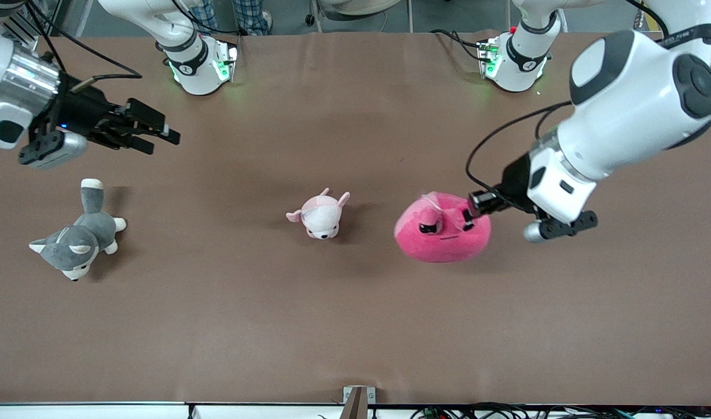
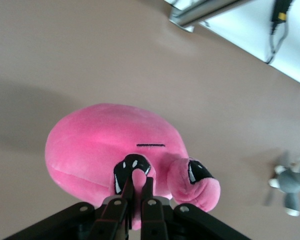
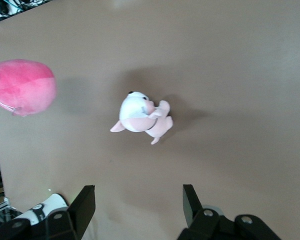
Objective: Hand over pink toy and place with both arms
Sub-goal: 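Lift the pink plush with the left gripper while the right gripper approaches, then grasp the pink plush with the right gripper beside the left gripper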
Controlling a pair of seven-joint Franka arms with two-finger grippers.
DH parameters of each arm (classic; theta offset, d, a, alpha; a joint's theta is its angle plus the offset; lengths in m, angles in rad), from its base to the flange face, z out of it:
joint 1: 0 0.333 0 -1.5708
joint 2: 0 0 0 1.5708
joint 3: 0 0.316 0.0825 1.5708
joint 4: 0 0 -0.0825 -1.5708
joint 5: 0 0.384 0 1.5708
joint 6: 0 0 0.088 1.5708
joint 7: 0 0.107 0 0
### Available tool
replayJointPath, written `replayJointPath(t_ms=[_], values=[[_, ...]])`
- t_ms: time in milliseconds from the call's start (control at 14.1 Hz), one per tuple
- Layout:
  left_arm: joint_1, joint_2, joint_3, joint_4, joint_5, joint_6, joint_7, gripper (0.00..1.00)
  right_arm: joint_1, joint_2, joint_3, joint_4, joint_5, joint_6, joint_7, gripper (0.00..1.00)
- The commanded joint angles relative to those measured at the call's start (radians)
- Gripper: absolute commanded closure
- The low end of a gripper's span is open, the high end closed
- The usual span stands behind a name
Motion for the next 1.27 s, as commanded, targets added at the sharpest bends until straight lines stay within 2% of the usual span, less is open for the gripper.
replayJointPath(t_ms=[0, 283, 424, 636, 848, 1061, 1202], values=[[-0.058, 0.031, -0.013, 0.085, -0.013, -0.001, -0.080, 1.00, 0.039, 0.018, -0.009, -0.005, 0.047, 0.035, 0.039, 0.21], [-0.159, 0.034, -0.018, 0.087, -0.021, 0.120, -0.230, 1.00, 0.059, 0.043, -0.009, -0.003, 0.079, 0.034, 0.040, 0.21], [-0.216, 0.045, -0.016, 0.089, -0.030, 0.190, -0.327, 1.00, 0.059, 0.049, -0.009, 0.000, 0.122, 0.035, 0.040, 0.21], [-0.283, 0.074, -0.019, 0.101, -0.033, 0.313, -0.404, 1.00, 0.059, 0.076, -0.009, 0.039, 0.145, 0.035, 0.042, 0.21], [-0.343, 0.114, -0.016, 0.132, -0.056, 0.365, -0.468, 1.00, 0.080, 0.095, -0.009, 0.055, 0.197, 0.035, 0.040, 0.21], [-0.382, 0.134, -0.016, 0.132, -0.056, 0.417, -0.508, 1.00, 0.086, 0.115, -0.009, 0.098, 0.204, 0.035, 0.046, 0.21], [-0.403, 0.140, -0.013, 0.132, -0.056, 0.422, -0.522, 1.00, 0.108, 0.126, -0.009, 0.124, 0.204, 0.035, 0.118, 0.21]])
